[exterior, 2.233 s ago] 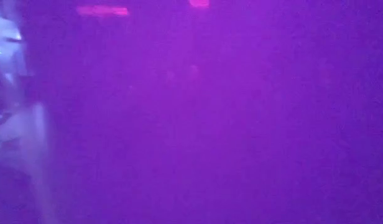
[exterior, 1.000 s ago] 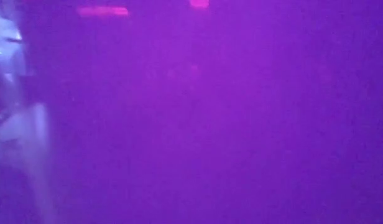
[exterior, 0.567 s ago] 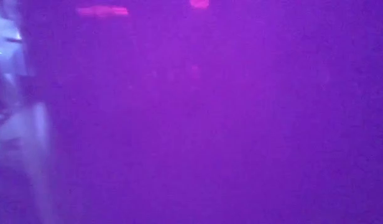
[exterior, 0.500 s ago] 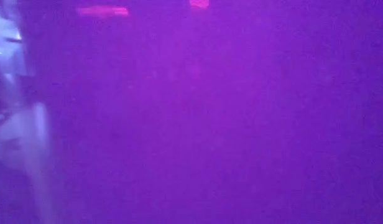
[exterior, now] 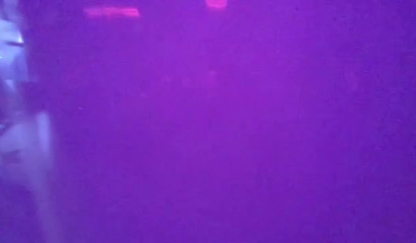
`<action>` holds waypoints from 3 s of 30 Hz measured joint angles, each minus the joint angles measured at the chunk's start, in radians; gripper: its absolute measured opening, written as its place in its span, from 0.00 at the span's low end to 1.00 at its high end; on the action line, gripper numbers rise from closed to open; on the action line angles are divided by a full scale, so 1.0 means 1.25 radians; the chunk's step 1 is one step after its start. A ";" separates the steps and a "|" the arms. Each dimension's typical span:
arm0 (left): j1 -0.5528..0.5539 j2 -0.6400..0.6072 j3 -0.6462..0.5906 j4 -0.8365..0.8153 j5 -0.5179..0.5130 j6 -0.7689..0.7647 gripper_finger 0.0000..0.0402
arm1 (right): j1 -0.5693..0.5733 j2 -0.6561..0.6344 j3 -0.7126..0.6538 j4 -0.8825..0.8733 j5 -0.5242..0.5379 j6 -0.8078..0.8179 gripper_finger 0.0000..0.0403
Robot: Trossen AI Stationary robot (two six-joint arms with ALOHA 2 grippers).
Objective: Pick & Place Mini bowls
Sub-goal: Put the top left purple bowl on the shelf
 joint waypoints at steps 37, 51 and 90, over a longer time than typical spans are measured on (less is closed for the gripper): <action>-0.015 -0.001 -0.040 0.047 -0.048 0.008 0.07 | 0.000 0.000 0.000 0.000 -0.001 0.019 0.02; -0.015 -0.001 -0.041 0.051 -0.048 -0.013 0.07 | 0.000 0.000 0.000 0.000 0.000 0.022 0.02; -0.016 0.000 -0.079 0.073 -0.101 -0.023 0.17 | 0.000 0.000 0.000 0.000 -0.001 0.021 0.02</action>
